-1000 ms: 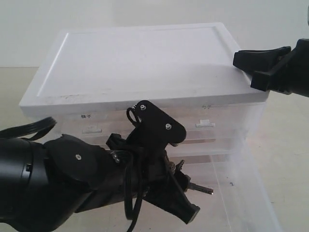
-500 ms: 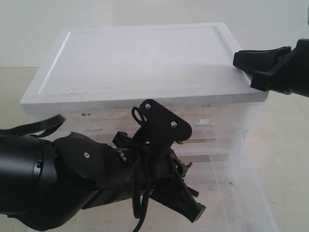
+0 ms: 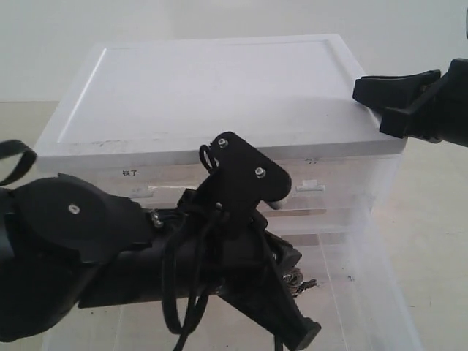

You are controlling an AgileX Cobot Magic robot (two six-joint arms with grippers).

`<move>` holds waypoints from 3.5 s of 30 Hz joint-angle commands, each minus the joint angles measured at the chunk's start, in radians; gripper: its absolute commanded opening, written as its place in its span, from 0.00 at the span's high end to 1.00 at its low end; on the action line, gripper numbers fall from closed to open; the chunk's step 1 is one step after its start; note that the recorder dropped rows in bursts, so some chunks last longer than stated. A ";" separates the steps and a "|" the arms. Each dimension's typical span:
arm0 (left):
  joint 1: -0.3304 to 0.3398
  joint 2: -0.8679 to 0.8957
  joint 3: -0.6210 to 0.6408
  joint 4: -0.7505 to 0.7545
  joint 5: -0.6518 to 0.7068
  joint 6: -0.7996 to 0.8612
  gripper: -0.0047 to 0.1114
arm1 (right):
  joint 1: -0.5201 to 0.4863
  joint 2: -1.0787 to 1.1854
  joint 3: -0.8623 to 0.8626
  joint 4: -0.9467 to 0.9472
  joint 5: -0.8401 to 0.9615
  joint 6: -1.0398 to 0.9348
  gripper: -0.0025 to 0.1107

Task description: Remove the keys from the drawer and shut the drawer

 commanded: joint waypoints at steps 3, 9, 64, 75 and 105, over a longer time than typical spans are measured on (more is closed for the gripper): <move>-0.002 -0.085 0.053 -0.009 0.013 0.022 0.92 | 0.002 0.011 0.005 -0.024 0.024 -0.001 0.98; -0.002 -0.064 0.067 -0.009 0.019 0.026 0.76 | 0.002 0.011 0.005 -0.024 0.024 -0.001 0.98; -0.002 -0.236 0.055 -0.011 -0.013 0.064 0.92 | 0.002 0.011 0.005 -0.026 0.024 0.001 0.98; -0.002 -0.789 0.343 -0.253 -0.407 0.276 0.92 | 0.002 0.011 0.005 -0.026 0.024 0.001 0.98; 0.000 -0.501 0.605 0.172 -0.738 -0.351 0.92 | 0.002 0.011 0.005 -0.048 0.024 0.017 0.98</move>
